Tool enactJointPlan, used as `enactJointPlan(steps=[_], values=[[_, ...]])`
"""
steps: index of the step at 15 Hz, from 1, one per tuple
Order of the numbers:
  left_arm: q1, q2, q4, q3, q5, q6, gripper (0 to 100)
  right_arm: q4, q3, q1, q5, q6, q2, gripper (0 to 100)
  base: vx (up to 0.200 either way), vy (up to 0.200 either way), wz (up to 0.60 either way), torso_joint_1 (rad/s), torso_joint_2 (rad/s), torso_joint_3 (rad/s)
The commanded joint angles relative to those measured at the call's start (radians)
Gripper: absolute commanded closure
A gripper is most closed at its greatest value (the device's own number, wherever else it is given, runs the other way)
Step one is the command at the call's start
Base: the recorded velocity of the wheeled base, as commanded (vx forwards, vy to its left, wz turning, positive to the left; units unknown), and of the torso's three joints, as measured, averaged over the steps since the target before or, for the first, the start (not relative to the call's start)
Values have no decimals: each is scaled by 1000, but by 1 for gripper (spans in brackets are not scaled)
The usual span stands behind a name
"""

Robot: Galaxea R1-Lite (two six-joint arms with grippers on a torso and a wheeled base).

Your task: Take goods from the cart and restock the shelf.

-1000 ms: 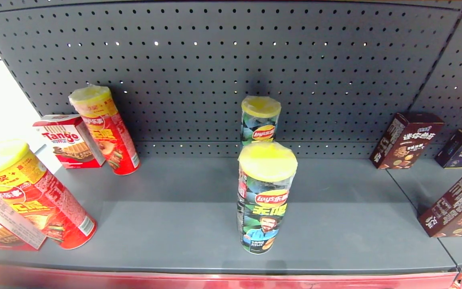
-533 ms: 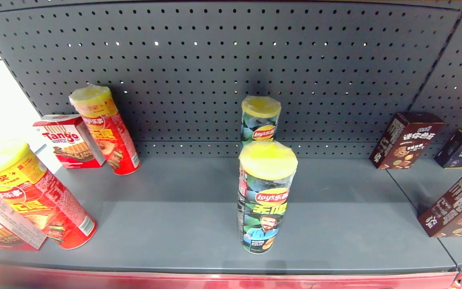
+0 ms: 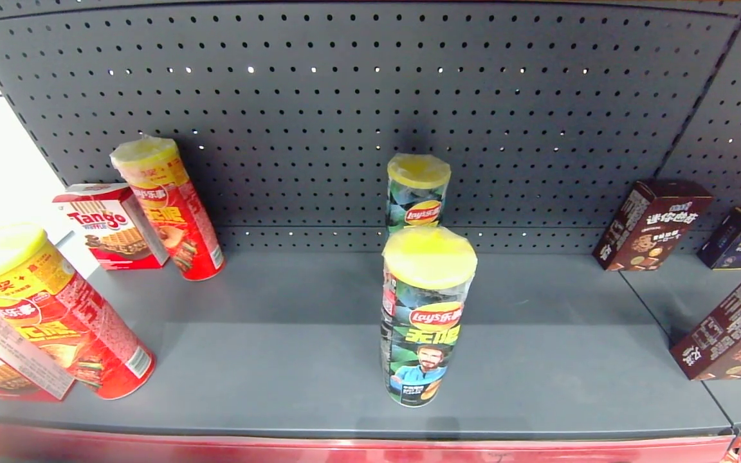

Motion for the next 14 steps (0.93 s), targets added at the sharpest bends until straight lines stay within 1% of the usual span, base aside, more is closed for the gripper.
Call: enactJointPlan(steps=[1, 2, 6, 9, 10, 11, 12, 14], values=[[0, 1, 0, 0, 0, 0, 0, 7, 1, 75, 52, -42, 3, 0, 0, 0, 0, 0, 0, 0], [0, 1, 0, 0, 0, 0, 0, 8, 1, 124, 41, -22, 1, 0, 0, 0, 0, 0, 0, 0], [0, 1, 0, 0, 1, 0, 0, 7, 1, 127, 38, -16, 1, 0, 0, 0, 0, 0, 0, 0], [0, 1, 0, 0, 9, -6, 0, 5, 1, 127, 38, -16, 0, 0, 0, 0, 0, 0, 0, 0], [0, 1, 0, 0, 3, 0, 0, 8, 1, 208, 37, -17, -43, 0, 0, 0, 0, 0, 0, 0], [0, 1, 1, 0, 0, 1, 0, 7, 1, 219, 38, -14, -91, 0, 0, 0, 0, 0, 0, 0], [0, 1, 1, 0, -2, 0, 0, 7, 1, 196, 37, -14, -89, 0, 0, 0, 0, 0, 0, 0], [0, 1, 0, 0, -2, 0, 0, 5, 1, 201, 37, -14, -89, 0, 0, 0, 0, 0, 0, 0]])
